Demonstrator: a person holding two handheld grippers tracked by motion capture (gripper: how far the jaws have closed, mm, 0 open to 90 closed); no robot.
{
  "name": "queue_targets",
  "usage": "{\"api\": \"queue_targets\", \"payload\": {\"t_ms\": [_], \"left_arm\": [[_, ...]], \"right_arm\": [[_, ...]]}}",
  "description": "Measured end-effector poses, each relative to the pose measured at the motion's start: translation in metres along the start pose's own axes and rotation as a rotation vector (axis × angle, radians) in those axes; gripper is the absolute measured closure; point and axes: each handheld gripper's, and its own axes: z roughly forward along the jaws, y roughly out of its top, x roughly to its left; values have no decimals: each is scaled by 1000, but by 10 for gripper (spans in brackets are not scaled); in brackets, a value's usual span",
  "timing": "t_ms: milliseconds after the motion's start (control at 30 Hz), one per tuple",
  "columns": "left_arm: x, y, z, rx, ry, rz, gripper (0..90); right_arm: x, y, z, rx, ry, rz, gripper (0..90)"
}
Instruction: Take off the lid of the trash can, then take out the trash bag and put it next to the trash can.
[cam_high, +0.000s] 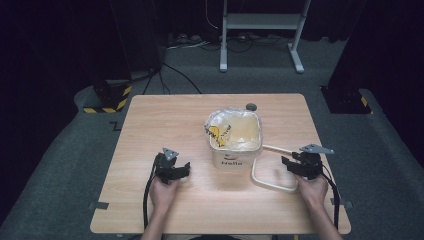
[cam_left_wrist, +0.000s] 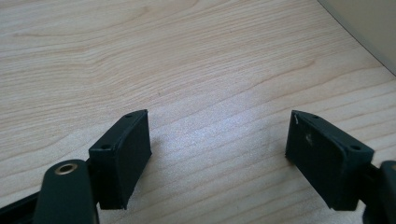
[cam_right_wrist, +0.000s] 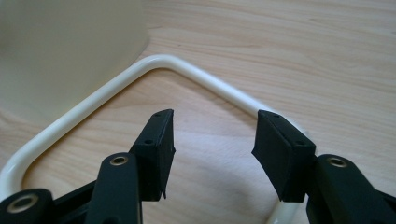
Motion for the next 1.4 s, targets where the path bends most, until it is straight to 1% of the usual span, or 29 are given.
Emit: {"api": "queue_targets", "payload": {"t_ms": [200,267,400,500,567,600,700,800,867,900,933,967,1033,1067,1100,1133,1233,1300,1367,1400], "left_arm": [[0,0,0,0,0,0,221],[0,0,0,0,0,1,221],[0,0,0,-3,1,-4,222],[0,0,0,0,2,1,222],[0,0,0,-3,2,-3,221],[0,0,0,-3,1,-3,221],[0,0,0,-3,1,-4,222],[-1,0,0,-1,3,-9,221],[-2,5,-1,43,6,-11,213],[-3,8,-2,78,4,-6,208],[-4,10,-3,82,-11,-12,202],[-5,11,-5,68,-24,-12,210],[-6,13,-11,19,-78,-38,235],[-6,15,-14,2,-99,-50,235],[-7,19,-15,3,-117,-56,233],[-9,23,-18,-5,-128,-52,216],[-13,34,-27,-44,-148,-44,223],[-15,44,-36,-73,-178,-49,223],[-17,52,-43,-88,-204,-55,226],[-18,57,-47,-97,-223,-60,226]], "right_arm": [[13,-12,0,4,21,9,470],[18,-17,2,10,25,-2,466],[27,-24,6,25,14,-20,461],[32,-30,10,41,-7,-51,461],[35,-31,11,44,-26,-70,459],[35,-31,11,44,-28,-78,458],[35,-31,11,47,-26,-80,443],[36,-31,11,53,-28,-80,398],[36,-31,12,56,-35,-77,363],[36,-31,12,57,-38,-74,354],[35,-31,12,58,-41,-74,348],[35,-31,12,59,-42,-73,346],[35,-31,12,59,-43,-71,344],[35,-31,12,59,-43,-71,344],[35,-31,12,59,-43,-71,344],[36,-31,12,59,-43,-72,344],[36,-31,12,59,-40,-72,335],[36,-31,12,60,-39,-73,333],[36,-31,12,60,-38,-74,330],[36,-31,12,60,-38,-74,329]]}}
